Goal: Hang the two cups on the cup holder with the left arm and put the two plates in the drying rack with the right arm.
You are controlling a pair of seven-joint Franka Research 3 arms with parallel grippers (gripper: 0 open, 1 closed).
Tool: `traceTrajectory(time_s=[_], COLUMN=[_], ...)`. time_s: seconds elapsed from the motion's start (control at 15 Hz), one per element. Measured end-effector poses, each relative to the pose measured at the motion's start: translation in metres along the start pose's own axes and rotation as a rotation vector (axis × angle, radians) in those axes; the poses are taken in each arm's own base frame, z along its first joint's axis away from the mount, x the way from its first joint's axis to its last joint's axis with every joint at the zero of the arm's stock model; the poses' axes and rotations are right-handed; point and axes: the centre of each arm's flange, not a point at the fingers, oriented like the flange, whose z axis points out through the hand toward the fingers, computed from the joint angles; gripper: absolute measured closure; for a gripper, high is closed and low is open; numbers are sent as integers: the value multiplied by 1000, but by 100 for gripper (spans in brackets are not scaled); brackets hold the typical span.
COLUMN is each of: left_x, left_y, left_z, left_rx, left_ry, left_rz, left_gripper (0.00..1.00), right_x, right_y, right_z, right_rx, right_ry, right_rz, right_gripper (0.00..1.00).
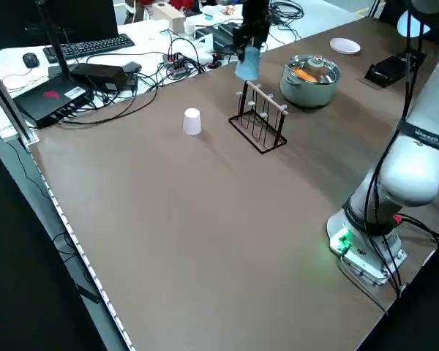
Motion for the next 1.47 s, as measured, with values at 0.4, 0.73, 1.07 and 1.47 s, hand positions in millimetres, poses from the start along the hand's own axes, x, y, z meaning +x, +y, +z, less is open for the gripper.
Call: traceTrajectory(time_s=[0.4, 0.73, 1.07, 1.47], left_x=[8, 7, 1, -4], left_y=[5, 1, 2, 1], left_z=[45, 88, 109, 135], left_rx=[1, 11, 10, -2], left_ry=[-99, -112, -117, -87], left_rz=[-60, -55, -55, -57], left_gripper=[34, 34, 34, 34], right_x=[-6, -3, 4, 12], right_y=[-45, -83, -113, -124], right_z=[53, 76, 76, 93], right_rx=[-155, -223, -258, -254], right_ry=[-3, 7, 19, 29], right_rz=[-168, -183, -134, -117], right_gripper=[97, 97, 97, 97])
